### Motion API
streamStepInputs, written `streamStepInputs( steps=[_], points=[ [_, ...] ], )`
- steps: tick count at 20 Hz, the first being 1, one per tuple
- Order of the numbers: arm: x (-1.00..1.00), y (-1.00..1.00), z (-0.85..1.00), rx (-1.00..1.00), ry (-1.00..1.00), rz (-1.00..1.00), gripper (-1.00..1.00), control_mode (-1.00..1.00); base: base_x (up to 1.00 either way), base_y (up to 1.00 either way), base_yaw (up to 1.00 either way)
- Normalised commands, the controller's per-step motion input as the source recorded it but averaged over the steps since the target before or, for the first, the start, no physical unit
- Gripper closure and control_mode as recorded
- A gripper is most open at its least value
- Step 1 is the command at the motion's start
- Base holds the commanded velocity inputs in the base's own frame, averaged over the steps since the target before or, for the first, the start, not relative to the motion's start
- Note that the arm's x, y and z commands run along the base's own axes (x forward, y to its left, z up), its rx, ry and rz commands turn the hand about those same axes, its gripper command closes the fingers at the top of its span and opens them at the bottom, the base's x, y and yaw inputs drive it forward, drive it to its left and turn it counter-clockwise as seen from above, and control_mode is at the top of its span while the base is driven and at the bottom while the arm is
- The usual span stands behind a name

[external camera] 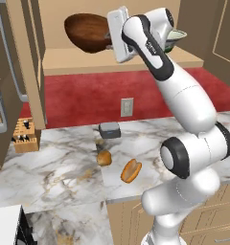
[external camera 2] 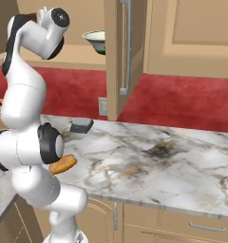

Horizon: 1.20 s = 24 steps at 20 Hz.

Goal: Pick both bowls and place them on the counter. Then place the hotdog bun in one bowl and place the potato in the other bowl.

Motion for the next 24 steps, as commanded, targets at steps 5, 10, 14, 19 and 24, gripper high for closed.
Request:
streamStepInputs(
  steps=[5, 10, 14, 19, 24],
  points=[
    [-0.6, -0.1, 0.0, 0.0, 0.0, 0.0, 1.0, -1.0, 0.0, 0.0, 0.0],
    [-0.71, -0.25, -0.01, 0.02, 0.0, -0.01, 1.0, -1.0, 0.0, 0.0, 0.0],
    [-0.74, -0.26, -0.02, 0.01, 0.0, -0.03, 1.0, -1.0, 0.0, 0.0, 0.0],
    [-0.76, -0.28, -0.06, 0.0, 0.0, -0.07, 1.0, -1.0, 0.0, 0.0, 0.0],
    [-0.77, -0.27, -0.12, 0.0, 0.0, -0.09, 1.0, -1.0, 0.0, 0.0, 0.0]
  ],
)
